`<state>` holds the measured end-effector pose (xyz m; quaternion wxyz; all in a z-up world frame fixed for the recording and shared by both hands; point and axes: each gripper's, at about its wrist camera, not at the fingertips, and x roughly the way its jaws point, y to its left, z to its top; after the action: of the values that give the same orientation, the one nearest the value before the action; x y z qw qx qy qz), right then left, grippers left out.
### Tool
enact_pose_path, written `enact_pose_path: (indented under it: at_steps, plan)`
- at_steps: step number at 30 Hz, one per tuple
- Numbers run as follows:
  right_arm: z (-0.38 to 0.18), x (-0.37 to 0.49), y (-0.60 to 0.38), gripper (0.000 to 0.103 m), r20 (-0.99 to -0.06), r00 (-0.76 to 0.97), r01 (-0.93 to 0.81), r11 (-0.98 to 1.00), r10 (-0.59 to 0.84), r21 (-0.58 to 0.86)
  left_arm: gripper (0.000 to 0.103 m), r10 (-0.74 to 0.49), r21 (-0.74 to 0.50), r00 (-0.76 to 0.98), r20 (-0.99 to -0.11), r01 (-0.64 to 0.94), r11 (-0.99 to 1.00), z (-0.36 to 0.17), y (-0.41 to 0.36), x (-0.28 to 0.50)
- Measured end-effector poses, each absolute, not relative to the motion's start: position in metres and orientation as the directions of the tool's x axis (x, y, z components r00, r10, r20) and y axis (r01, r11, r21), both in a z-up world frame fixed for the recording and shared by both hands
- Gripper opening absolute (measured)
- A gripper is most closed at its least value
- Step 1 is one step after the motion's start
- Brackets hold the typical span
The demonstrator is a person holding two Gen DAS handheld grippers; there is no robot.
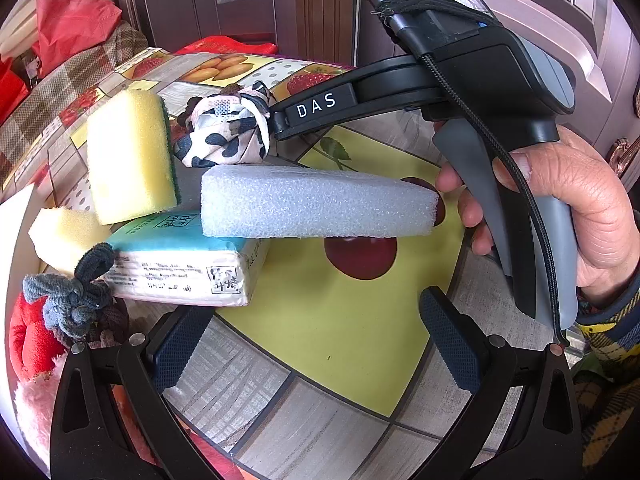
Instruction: Organize soft objects
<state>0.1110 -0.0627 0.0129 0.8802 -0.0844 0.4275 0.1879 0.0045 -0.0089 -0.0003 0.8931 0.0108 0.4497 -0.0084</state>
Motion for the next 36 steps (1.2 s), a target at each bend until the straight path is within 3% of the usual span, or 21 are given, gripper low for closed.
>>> enact_pose_path:
  at_steps: [36]
  plan:
    - [0.0124,0.1112,-0.0633,0.103,-0.783,0.564,-0.404,0.914,0.263,0.015,0.102,-0.004,0.015,0.596,-0.803,0.027,1.0,-0.0006,-0.0109,0.0064]
